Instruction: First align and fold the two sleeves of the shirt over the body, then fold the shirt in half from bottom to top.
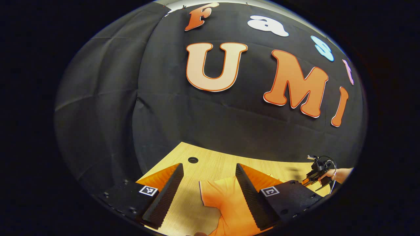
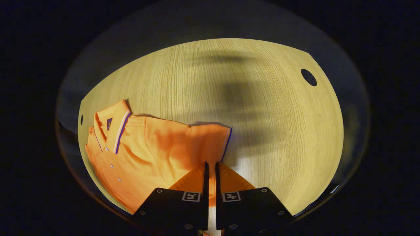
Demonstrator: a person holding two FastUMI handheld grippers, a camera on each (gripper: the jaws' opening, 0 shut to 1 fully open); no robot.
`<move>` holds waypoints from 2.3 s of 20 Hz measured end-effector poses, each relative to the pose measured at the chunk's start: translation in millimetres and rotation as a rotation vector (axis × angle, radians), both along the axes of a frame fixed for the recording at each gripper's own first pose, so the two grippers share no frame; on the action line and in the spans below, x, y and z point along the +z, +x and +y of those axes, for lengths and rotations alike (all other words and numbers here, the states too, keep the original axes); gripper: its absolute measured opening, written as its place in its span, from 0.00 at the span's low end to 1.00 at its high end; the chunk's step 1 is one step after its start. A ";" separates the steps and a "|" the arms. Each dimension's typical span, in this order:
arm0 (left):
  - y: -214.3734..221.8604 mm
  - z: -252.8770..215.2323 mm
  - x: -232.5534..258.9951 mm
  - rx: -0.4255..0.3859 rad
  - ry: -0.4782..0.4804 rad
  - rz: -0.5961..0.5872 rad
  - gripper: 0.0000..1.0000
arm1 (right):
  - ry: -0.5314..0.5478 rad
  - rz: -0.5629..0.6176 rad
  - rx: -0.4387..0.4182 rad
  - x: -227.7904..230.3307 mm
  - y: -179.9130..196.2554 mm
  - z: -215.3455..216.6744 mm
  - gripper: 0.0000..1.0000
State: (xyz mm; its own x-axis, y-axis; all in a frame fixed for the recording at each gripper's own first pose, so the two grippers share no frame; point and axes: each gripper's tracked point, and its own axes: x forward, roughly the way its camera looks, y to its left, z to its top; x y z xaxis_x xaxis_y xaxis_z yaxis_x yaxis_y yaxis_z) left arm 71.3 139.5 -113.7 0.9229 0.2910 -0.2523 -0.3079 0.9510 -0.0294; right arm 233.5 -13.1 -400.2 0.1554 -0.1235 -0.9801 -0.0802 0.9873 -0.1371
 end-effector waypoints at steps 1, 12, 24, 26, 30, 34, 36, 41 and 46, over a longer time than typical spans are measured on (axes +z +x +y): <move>-0.3 -0.2 0.3 -0.001 0.005 -0.001 0.98 | -0.006 -0.014 0.013 3.0 0.2 -0.7 0.10; -12.4 5.7 5.8 -0.043 -0.005 -0.017 0.98 | 0.081 -0.144 0.113 69.9 -10.9 60.5 0.10; -42.1 62.9 -15.3 -0.023 -0.044 0.032 0.98 | 0.250 -0.100 0.356 52.0 -62.2 223.6 0.19; -45.5 70.4 -17.0 -0.016 -0.048 0.035 0.98 | 0.270 -0.097 0.370 53.3 -67.8 238.1 0.35; -49.6 78.1 -18.3 -0.006 -0.056 0.033 0.98 | 0.248 -0.150 0.367 58.0 -62.6 242.9 0.98; -50.1 79.5 -20.7 -0.001 -0.049 0.042 0.98 | 0.203 -0.243 0.364 76.1 -48.9 234.4 0.99; -48.4 77.9 -22.8 -0.005 -0.047 0.056 0.98 | 0.197 -0.282 0.368 87.8 -47.6 233.2 0.99; -26.8 63.9 -29.6 -0.049 -0.024 0.096 0.98 | 0.183 -0.398 0.388 122.1 -43.7 226.2 0.99; 3.7 58.7 -56.5 -0.078 0.006 0.222 0.98 | 0.193 -0.561 0.413 166.6 -34.7 216.4 0.99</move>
